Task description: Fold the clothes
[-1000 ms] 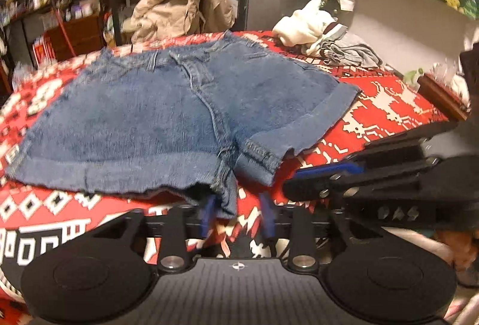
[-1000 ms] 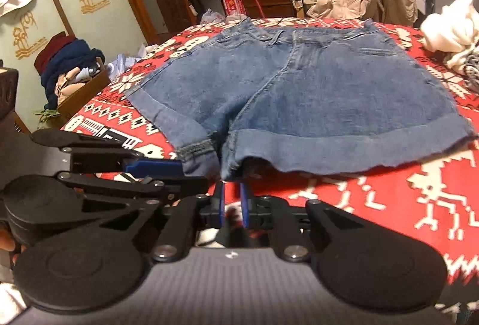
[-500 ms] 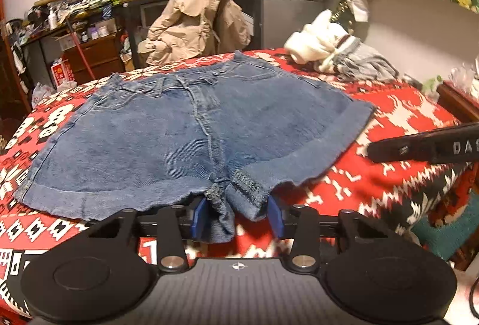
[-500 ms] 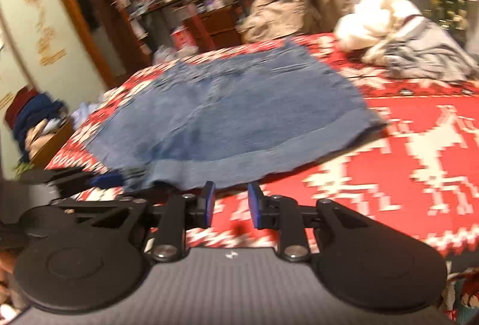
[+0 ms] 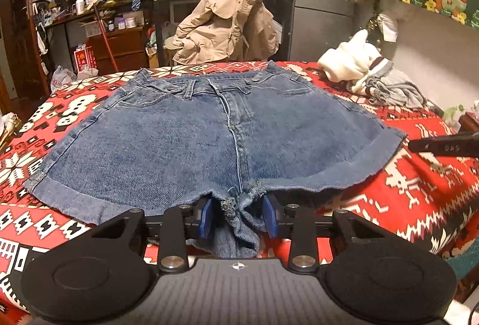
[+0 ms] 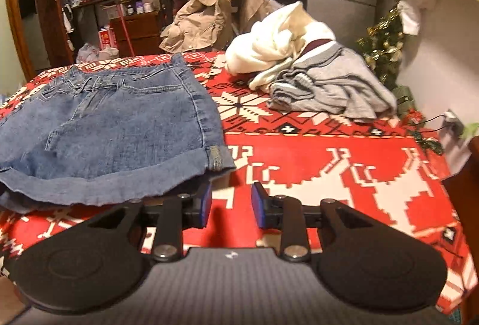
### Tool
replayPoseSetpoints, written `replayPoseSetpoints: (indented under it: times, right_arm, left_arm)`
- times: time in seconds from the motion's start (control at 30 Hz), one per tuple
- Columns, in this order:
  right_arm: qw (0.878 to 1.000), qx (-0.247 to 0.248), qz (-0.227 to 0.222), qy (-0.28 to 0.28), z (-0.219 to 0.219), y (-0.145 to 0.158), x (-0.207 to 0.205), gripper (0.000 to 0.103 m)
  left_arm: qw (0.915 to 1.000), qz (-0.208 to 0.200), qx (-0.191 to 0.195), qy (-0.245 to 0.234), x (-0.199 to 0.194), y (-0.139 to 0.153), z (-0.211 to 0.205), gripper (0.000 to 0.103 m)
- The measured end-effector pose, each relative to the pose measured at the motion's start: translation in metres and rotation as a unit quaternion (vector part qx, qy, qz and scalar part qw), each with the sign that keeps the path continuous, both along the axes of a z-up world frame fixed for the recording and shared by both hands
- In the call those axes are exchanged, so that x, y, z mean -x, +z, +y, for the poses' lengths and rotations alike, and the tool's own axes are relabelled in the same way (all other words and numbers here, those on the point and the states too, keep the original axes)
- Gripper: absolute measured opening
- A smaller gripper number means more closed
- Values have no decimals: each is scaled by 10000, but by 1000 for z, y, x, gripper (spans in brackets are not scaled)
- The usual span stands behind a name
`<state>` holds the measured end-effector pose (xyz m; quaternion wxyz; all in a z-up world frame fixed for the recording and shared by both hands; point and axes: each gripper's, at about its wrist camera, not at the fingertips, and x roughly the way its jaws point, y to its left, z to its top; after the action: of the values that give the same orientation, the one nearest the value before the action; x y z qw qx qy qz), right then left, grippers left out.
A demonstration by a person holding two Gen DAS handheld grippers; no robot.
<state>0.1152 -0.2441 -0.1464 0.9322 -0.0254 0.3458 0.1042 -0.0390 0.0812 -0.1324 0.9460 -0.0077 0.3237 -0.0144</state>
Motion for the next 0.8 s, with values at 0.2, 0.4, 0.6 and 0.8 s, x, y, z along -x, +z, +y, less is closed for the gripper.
replayPoseSetpoints:
  times: [0.2, 0.4, 0.6, 0.8]
  right_arm:
    - [9999, -83, 80, 18, 7, -8, -22, 31]
    - [9965, -733, 250, -302, -1, -14, -44, 17]
    - [9939, -898, -12, -639, -7, 7, -35, 1]
    - [9912, -1098, -261, -687, -20, 41, 4, 1]
  left_arm:
    - [10000, 51, 64, 47, -8, 0, 4, 34]
    - [9999, 95, -50, -27, -10, -1, 1, 12]
    - [9993, 43, -159, -326, 5, 20, 1, 10]
    - [9971, -4, -195, -734, 34, 40, 2, 10]
